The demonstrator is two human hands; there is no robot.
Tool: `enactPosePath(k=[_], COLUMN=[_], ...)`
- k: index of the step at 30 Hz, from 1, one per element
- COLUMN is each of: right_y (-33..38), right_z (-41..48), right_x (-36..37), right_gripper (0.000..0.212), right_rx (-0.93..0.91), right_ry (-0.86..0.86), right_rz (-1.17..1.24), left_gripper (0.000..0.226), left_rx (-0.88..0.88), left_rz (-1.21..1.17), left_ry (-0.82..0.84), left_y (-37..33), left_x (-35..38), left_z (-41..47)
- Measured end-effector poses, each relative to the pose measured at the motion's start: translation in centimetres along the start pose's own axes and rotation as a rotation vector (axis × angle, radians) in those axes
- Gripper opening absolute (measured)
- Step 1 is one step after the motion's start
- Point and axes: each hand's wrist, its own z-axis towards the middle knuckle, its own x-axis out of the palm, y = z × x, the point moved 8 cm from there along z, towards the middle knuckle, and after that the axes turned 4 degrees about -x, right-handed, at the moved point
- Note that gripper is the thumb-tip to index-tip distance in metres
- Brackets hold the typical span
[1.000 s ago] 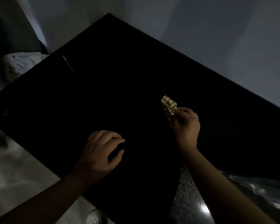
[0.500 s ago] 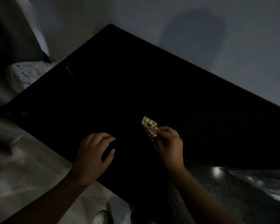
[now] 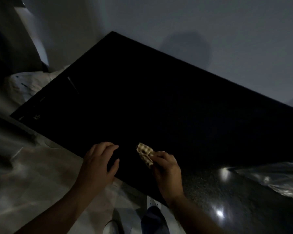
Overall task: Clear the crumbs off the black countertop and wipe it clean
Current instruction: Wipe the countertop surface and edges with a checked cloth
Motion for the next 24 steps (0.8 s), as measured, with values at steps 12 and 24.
enactPosePath(k=[12, 24], right_y=[2.1, 0.6], right_z=[-6.4, -3.2], right_x=[2.3, -4.0], right_gripper=[0.038, 0.035], right_rx=[0.055, 0.251], right_ry=[-0.142, -0.325], right_rz=[-0.035, 0.247], left_gripper=[0.052, 0.048], left_rx=[-0.039, 0.012], left_rz=[-0.044, -0.114], left_ry=[0.087, 0.119], left_y=[2.4, 1.0], left_x=[0.2, -1.4], left_z=[-4.5, -3.9])
